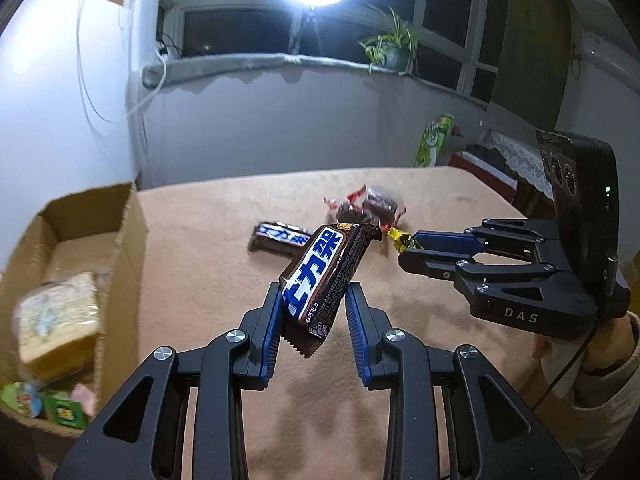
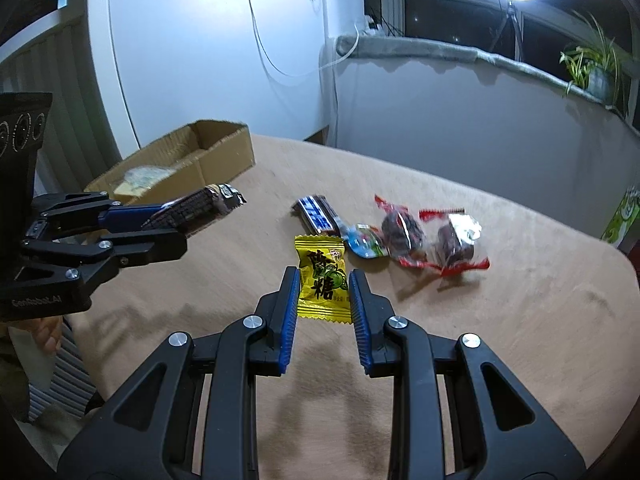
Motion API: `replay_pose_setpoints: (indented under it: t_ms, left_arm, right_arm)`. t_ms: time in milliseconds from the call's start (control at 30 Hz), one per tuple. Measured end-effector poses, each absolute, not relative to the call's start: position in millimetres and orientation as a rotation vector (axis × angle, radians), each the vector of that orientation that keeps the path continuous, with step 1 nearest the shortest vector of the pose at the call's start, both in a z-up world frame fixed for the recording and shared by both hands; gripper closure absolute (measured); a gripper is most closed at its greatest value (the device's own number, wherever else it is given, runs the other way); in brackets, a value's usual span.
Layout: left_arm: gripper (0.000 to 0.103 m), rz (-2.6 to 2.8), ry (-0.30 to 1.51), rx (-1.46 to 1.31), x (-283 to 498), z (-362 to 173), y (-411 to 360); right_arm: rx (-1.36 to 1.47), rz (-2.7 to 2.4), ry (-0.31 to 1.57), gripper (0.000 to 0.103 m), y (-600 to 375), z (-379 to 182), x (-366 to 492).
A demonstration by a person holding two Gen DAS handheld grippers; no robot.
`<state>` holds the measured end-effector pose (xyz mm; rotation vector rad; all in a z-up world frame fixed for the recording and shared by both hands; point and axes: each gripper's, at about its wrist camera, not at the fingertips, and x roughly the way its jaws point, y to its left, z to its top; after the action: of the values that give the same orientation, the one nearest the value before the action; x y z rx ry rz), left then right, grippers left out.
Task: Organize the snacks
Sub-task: 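Carry the yellow packet and Snickers bar into the box and open both tools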
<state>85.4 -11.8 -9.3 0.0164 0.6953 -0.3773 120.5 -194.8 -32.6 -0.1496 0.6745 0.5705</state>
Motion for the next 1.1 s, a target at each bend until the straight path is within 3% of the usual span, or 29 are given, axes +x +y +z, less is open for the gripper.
replay_pose_setpoints:
  t_ms: [433, 1100]
  left_arm:
    - [0.074, -0.328, 0.569, 0.004, 48, 24, 20]
    - [0.074, -0.191, 0.538, -0.124, 22, 11, 122]
  right_arm:
    - [-0.216, 0.583, 0.612, 0.077, -159, -2, 99]
    - [-0.347, 0.713, 0.596, 0.077, -41, 4, 90]
